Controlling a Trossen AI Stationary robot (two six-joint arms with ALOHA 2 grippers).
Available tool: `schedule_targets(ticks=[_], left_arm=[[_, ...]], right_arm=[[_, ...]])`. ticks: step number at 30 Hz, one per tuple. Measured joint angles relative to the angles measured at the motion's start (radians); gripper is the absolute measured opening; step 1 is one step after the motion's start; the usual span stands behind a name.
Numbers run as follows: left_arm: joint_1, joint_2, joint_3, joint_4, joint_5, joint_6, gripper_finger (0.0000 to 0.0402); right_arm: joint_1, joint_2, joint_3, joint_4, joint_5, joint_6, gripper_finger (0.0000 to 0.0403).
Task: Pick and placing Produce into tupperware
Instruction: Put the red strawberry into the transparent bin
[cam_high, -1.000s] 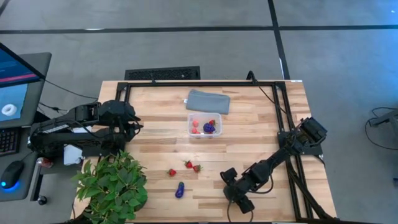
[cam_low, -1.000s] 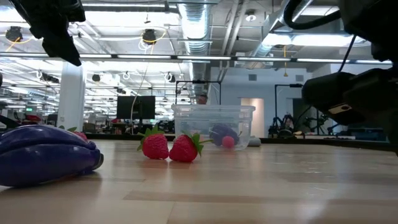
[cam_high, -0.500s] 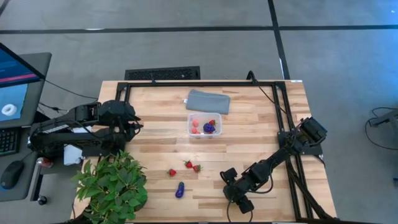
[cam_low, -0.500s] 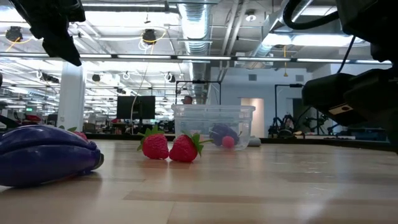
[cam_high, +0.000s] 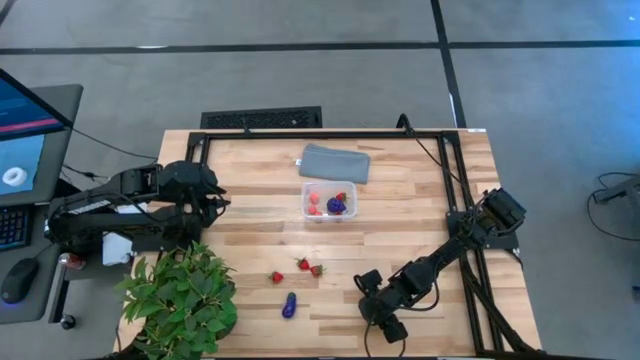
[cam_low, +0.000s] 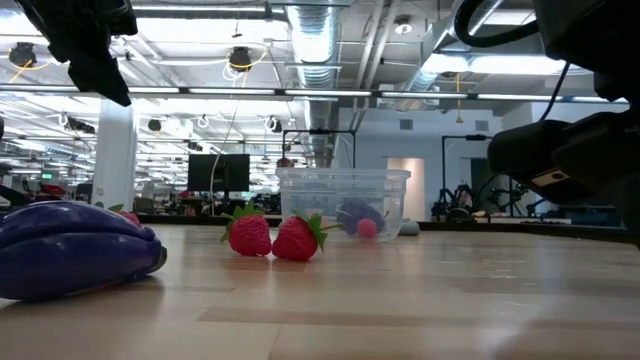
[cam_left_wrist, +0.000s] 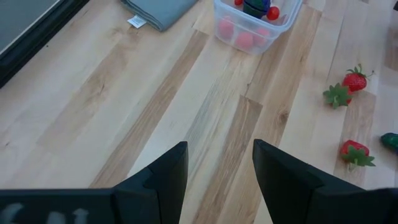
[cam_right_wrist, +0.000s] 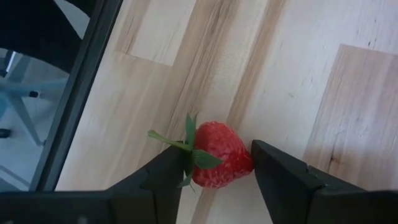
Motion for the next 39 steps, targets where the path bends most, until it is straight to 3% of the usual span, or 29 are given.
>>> schedule_targets(ticks=[39], left_arm=[[0.0,0.0,0.0,0.02,0.0,0.012,0.0171]], right_arm=[[0.0,-0.006,-0.001,-0.004,0.003,0.093,0.0206]])
